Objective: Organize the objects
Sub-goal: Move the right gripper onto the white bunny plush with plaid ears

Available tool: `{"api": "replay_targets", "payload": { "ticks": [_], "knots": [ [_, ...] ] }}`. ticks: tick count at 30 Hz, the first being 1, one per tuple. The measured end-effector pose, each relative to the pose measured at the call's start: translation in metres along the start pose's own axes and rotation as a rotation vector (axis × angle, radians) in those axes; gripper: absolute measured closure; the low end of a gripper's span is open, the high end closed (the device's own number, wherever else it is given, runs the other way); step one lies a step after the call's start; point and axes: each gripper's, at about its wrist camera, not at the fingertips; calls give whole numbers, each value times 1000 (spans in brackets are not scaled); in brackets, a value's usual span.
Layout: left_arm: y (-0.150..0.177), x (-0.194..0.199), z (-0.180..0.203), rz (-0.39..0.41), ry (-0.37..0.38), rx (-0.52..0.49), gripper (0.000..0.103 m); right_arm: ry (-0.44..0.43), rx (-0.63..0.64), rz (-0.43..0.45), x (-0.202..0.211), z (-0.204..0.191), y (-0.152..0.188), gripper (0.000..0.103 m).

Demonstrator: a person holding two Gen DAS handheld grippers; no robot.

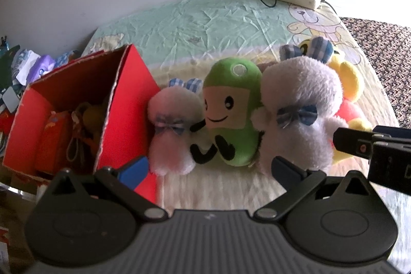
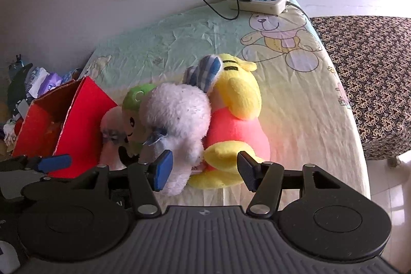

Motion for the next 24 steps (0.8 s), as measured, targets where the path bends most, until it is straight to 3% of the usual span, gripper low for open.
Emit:
{"api": "replay_targets", "payload": {
  "ticks": [19,24],
  "knots": [
    [5,-3,-3,-16,-19,25,1,-67,-9,21,1,8,-5,43],
    [7,1,-13,12,88,25,1,-121,-30,51,2,8,-8,43]
  ]
}}
Point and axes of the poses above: each gripper's, at about its wrist camera, not at the fingertips, and x roughly against the way its jaws point, z to its right, y to its underside, and after that the axes turned 9 degrees about x, right-handed
